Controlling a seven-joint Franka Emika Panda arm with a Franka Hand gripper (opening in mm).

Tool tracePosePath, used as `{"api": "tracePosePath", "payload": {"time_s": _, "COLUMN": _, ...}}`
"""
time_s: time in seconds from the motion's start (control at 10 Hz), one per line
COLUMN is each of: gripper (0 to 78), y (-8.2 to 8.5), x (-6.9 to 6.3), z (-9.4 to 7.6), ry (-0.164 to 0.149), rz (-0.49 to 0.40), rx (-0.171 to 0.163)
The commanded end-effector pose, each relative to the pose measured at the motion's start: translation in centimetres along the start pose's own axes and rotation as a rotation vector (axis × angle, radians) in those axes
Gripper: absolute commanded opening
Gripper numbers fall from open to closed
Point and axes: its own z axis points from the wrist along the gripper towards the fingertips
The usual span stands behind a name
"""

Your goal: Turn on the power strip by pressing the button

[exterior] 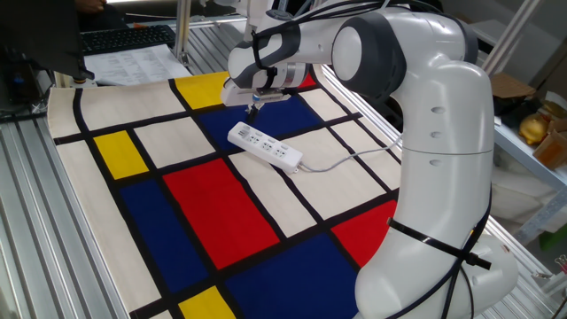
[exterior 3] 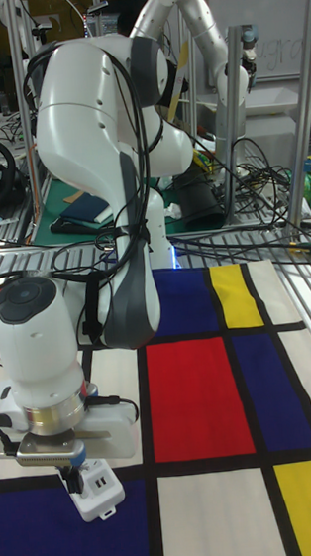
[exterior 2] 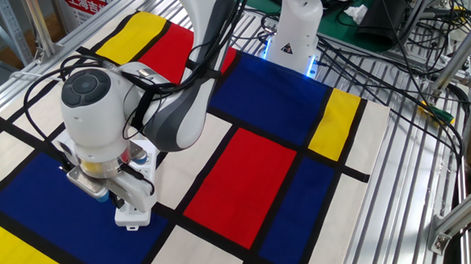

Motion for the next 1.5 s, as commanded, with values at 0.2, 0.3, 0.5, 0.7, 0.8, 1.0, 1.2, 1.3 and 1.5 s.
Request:
{"api": "tracePosePath", "payload": {"time_s": 0.2, "gripper": 0.0, "y": 1.44, "x": 1.06, "z": 3.85, "ry": 0.033, "rz": 0.030, "rx": 0.068}}
{"api": "tracePosePath", "payload": {"time_s": 0.3, "gripper": 0.0, "y": 1.43, "x": 1.03, "z": 3.85, "ry": 0.033, "rz": 0.029, "rx": 0.068}}
{"api": "tracePosePath", "payload": {"time_s": 0.5, "gripper": 0.0, "y": 1.43, "x": 0.94, "z": 3.81, "ry": 0.034, "rz": 0.027, "rx": 0.069}}
{"api": "tracePosePath", "payload": {"time_s": 0.7, "gripper": 0.0, "y": 1.54, "x": 0.83, "z": 3.66, "ry": 0.033, "rz": 0.027, "rx": 0.070}}
{"api": "tracePosePath", "payload": {"time_s": 0.8, "gripper": 0.0, "y": 1.59, "x": 0.68, "z": 3.53, "ry": 0.034, "rz": 0.021, "rx": 0.070}}
{"api": "tracePosePath", "payload": {"time_s": 1.0, "gripper": 0.0, "y": 1.59, "x": 0.67, "z": 3.53, "ry": 0.033, "rz": 0.017, "rx": 0.072}}
{"api": "tracePosePath", "payload": {"time_s": 1.2, "gripper": 0.0, "y": 1.55, "x": 0.55, "z": 3.46, "ry": 0.034, "rz": 0.005, "rx": 0.073}}
{"api": "tracePosePath", "payload": {"time_s": 1.3, "gripper": 0.0, "y": 1.49, "x": 0.35, "z": 3.36, "ry": 0.037, "rz": -0.012, "rx": 0.072}}
{"api": "tracePosePath", "payload": {"time_s": 1.5, "gripper": 0.0, "y": 1.48, "x": 0.11, "z": 3.20, "ry": 0.031, "rz": -0.011, "rx": 0.066}}
